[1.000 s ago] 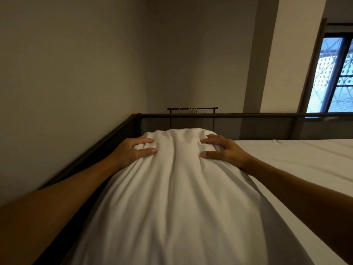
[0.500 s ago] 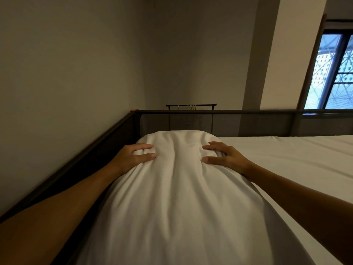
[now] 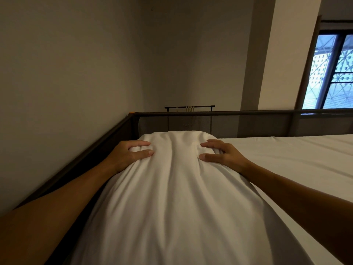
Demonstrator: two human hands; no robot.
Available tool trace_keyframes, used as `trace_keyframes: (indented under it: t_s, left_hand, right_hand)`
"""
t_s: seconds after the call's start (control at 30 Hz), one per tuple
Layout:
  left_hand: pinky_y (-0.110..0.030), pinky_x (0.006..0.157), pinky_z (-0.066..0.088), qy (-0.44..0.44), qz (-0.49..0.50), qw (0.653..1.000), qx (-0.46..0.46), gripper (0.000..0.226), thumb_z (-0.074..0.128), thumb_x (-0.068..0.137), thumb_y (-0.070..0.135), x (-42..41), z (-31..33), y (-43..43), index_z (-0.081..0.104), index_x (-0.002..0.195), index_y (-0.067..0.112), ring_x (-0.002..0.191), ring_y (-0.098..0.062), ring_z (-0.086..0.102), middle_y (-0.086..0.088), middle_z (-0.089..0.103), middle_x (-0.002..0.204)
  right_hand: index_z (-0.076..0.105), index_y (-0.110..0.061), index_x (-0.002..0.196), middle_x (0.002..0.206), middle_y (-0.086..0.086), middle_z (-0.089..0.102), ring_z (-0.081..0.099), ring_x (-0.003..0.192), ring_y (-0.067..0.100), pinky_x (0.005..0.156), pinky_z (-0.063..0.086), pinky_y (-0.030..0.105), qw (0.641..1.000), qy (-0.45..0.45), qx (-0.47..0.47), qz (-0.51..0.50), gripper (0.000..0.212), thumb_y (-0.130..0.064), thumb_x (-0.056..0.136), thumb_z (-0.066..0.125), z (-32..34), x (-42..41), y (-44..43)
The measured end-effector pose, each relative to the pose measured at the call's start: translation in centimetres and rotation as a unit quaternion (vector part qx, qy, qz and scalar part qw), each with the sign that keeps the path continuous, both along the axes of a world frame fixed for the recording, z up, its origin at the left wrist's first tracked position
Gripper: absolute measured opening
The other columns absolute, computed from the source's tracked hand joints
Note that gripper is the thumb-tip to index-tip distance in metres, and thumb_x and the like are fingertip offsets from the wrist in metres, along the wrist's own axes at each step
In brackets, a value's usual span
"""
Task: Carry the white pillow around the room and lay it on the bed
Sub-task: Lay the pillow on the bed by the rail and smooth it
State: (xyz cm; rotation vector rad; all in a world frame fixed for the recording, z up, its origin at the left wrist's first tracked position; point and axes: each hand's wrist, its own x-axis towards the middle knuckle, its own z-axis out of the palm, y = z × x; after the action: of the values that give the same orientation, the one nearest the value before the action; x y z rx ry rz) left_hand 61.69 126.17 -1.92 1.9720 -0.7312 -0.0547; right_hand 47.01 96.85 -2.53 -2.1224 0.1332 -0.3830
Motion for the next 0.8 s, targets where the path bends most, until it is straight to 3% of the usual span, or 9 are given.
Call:
trace_keyframes:
  t_s: [0.2,0.33,0.47,0.53,0.67,0.8]
  left_hand:
    - [-0.035,0.103,0.041,0.009,0.003,1.000,0.007,0.053,0.081,0.060,0.048,0.1,-0.8,0.2,0.070,0.110,0.033,0.119,-0.014,0.054,0.002,0.058,0.133]
    - [-0.037,0.106,0.040,0.017,-0.001,1.000,0.026,0.054,0.079,0.061,0.051,0.1,-1.4,0.4,0.069,0.111,0.034,0.120,-0.015,0.053,0.001,0.057,0.134]
    - [-0.028,0.101,0.036,0.042,-0.032,0.996,0.078,0.056,0.074,0.059,0.063,0.6,-1.5,1.0,0.065,0.111,0.044,0.123,-0.012,0.050,0.001,0.051,0.141]
    - [-0.026,0.100,0.031,0.054,-0.020,0.989,0.139,0.066,0.067,0.063,0.069,1.4,-0.9,1.2,0.059,0.123,0.042,0.132,-0.016,0.043,0.001,0.042,0.149]
    - [-0.040,0.110,0.023,-0.064,0.092,0.939,0.326,0.076,0.036,0.079,0.075,2.8,1.2,0.1,0.038,0.143,0.035,0.144,-0.029,0.024,-0.005,0.017,0.160]
    - [-0.046,0.115,0.020,-0.152,0.104,0.915,0.360,0.069,0.025,0.088,0.064,2.9,3.1,-3.4,0.028,0.148,0.030,0.146,-0.027,0.018,0.000,0.009,0.162]
  right_hand:
    - [0.061,-0.036,0.122,0.146,-0.002,0.043,0.044,0.127,0.021,0.104,0.035,0.038,1.000,0.019,-0.007,-0.010,0.058,-0.048,0.067,0.076,-0.7,0.1,-0.1]
    - [0.057,-0.039,0.124,0.144,-0.005,0.044,0.044,0.124,0.017,0.105,0.036,0.037,0.999,0.053,-0.005,-0.004,0.076,-0.065,0.054,0.070,-1.7,-0.6,-0.6]
    - [0.044,-0.041,0.136,0.152,-0.004,0.034,0.038,0.133,0.022,0.110,0.032,0.043,0.993,0.112,-0.023,0.007,0.082,-0.071,0.061,0.057,-2.5,-1.4,-1.7]
    - [0.031,-0.041,0.144,0.157,-0.002,0.025,0.031,0.139,0.026,0.111,0.029,0.048,0.984,0.165,-0.057,0.020,0.085,-0.073,0.067,0.047,-1.9,-1.4,-2.3]
    - [0.020,-0.041,0.148,0.159,0.007,0.019,0.031,0.138,0.039,0.097,0.040,0.058,0.972,0.213,-0.088,-0.038,0.079,-0.071,0.077,0.039,1.1,0.3,-3.4]
    - [0.032,-0.026,0.147,0.158,0.010,0.025,0.026,0.142,0.036,0.111,0.025,0.057,0.951,0.165,-0.251,-0.071,0.090,-0.077,0.073,0.030,3.6,3.3,-3.3]
